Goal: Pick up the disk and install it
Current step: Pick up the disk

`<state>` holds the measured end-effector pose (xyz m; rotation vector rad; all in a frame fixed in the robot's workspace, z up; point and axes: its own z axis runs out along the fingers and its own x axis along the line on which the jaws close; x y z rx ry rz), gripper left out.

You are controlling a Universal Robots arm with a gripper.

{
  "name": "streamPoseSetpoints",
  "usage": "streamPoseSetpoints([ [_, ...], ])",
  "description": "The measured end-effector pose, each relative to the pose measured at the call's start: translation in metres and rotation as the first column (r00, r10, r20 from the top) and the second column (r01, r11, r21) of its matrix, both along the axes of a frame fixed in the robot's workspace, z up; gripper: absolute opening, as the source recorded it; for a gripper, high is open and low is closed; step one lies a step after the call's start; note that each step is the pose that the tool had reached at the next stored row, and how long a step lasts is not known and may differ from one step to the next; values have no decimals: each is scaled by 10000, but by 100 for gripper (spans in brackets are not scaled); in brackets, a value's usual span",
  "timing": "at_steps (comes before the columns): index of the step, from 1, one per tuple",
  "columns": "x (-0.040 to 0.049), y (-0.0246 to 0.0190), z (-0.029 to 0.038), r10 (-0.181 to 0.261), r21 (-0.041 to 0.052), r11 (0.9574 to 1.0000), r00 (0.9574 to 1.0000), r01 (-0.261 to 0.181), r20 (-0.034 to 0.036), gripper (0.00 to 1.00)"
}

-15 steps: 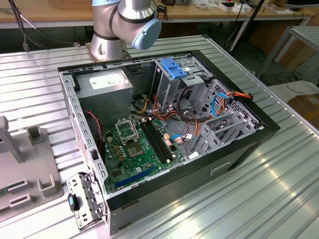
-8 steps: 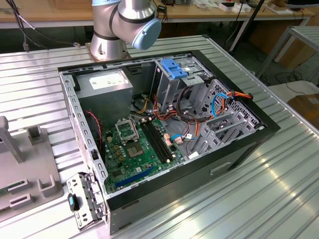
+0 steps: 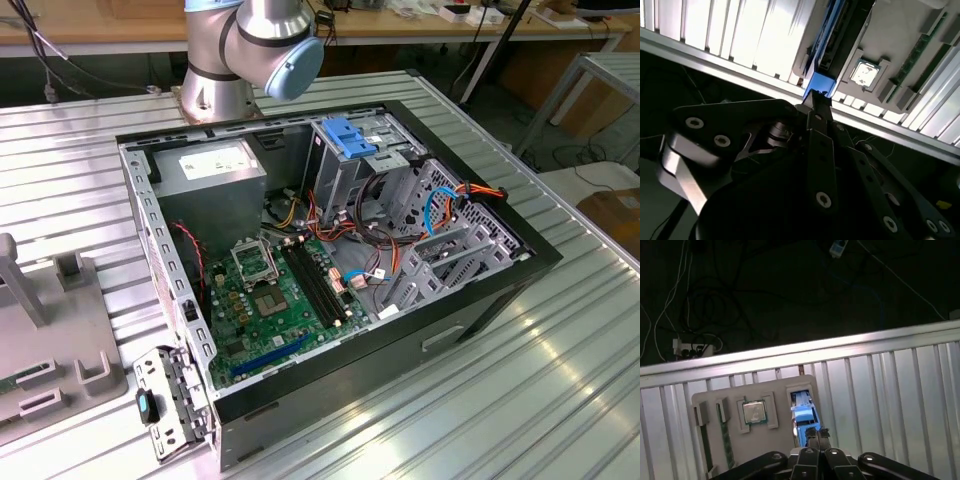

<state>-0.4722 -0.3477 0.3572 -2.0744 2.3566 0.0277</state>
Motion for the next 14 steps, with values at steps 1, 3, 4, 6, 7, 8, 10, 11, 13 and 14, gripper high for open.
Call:
streamPoseSetpoints([
  [1,0,0,0,132,-2,9999,9999,-132,0,11],
  [3,3,2,0,362,-3,9993,9993,-362,0,11],
  [4,6,3,0,472,-3,9989,9989,-472,-1,11],
  [6,16,2,-1,709,-3,9975,9975,-709,1,11],
  [7,18,2,-1,797,-3,9968,9968,-797,1,11],
  [8,22,2,0,871,-3,9962,9962,-871,0,11],
  [10,26,2,-1,891,-3,9960,9960,-891,0,11],
  [11,26,2,-1,892,-3,9960,9960,-892,0,11],
  [13,28,1,-1,926,-8,9957,9957,-926,51,11],
  [14,28,2,-2,937,-11,9956,9956,-937,80,11],
])
